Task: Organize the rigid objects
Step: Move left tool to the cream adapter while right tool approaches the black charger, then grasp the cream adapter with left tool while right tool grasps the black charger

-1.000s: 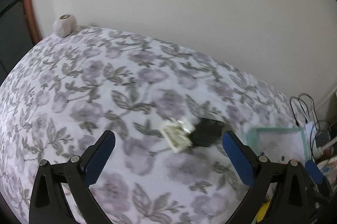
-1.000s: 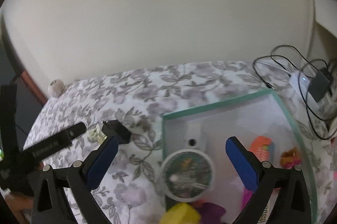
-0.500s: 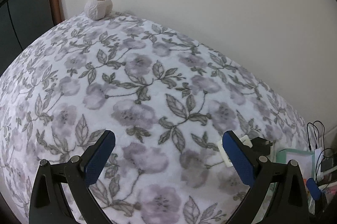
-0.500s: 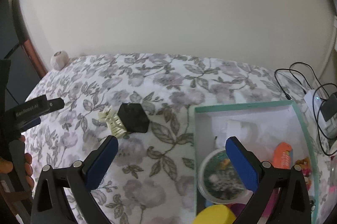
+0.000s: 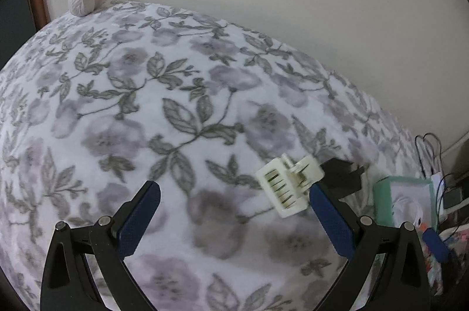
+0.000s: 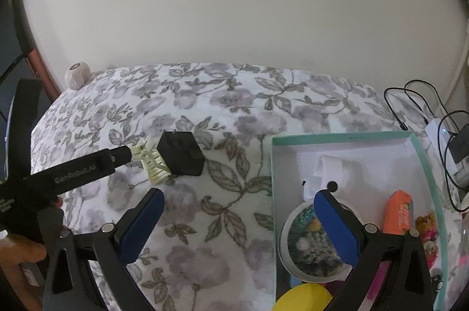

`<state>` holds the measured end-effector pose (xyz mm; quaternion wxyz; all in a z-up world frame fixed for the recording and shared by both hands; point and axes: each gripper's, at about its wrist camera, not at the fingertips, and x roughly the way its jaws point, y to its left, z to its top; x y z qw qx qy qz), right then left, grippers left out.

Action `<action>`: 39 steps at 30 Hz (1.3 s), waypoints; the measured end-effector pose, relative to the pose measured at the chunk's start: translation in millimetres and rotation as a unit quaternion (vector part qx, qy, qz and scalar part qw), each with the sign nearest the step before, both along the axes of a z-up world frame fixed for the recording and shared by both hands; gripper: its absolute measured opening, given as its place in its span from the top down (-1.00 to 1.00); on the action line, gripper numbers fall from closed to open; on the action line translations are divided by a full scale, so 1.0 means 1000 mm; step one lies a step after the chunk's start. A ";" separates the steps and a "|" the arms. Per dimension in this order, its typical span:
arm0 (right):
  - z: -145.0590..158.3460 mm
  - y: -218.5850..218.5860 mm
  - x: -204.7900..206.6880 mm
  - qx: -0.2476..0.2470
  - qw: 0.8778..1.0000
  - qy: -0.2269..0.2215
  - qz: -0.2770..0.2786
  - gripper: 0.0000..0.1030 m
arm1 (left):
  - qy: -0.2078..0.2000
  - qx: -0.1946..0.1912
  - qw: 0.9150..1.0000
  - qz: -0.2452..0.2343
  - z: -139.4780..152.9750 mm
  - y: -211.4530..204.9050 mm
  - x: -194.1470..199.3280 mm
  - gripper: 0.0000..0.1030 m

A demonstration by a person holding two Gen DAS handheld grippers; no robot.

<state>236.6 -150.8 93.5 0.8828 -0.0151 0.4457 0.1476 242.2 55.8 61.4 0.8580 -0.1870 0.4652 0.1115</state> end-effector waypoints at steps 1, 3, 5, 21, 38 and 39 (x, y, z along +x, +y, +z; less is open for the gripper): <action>0.000 -0.001 0.000 0.000 1.000 0.000 -0.001 -1.00 | -0.003 0.003 1.000 0.002 0.000 -0.002 0.002 -0.97; -0.001 -0.002 0.000 -0.001 1.000 0.002 -0.001 -1.00 | -0.004 0.009 1.000 -0.001 -0.003 -0.006 0.005 -0.97; -0.001 -0.002 0.000 -0.002 1.000 0.002 -0.002 -1.00 | -0.004 0.001 1.000 -0.013 -0.010 -0.011 0.009 -0.97; 0.000 0.009 0.002 -0.008 1.000 -0.020 -0.005 -1.00 | -0.006 -0.036 0.999 0.005 -0.026 0.011 0.004 -0.97; -0.006 0.057 0.042 0.034 0.999 0.026 0.006 -0.62 | -0.034 -0.154 0.987 -0.042 -0.029 0.020 -0.003 0.14; -0.008 0.059 0.044 0.036 0.999 0.034 0.006 -0.59 | -0.035 -0.160 0.986 -0.043 -0.030 0.020 -0.004 0.19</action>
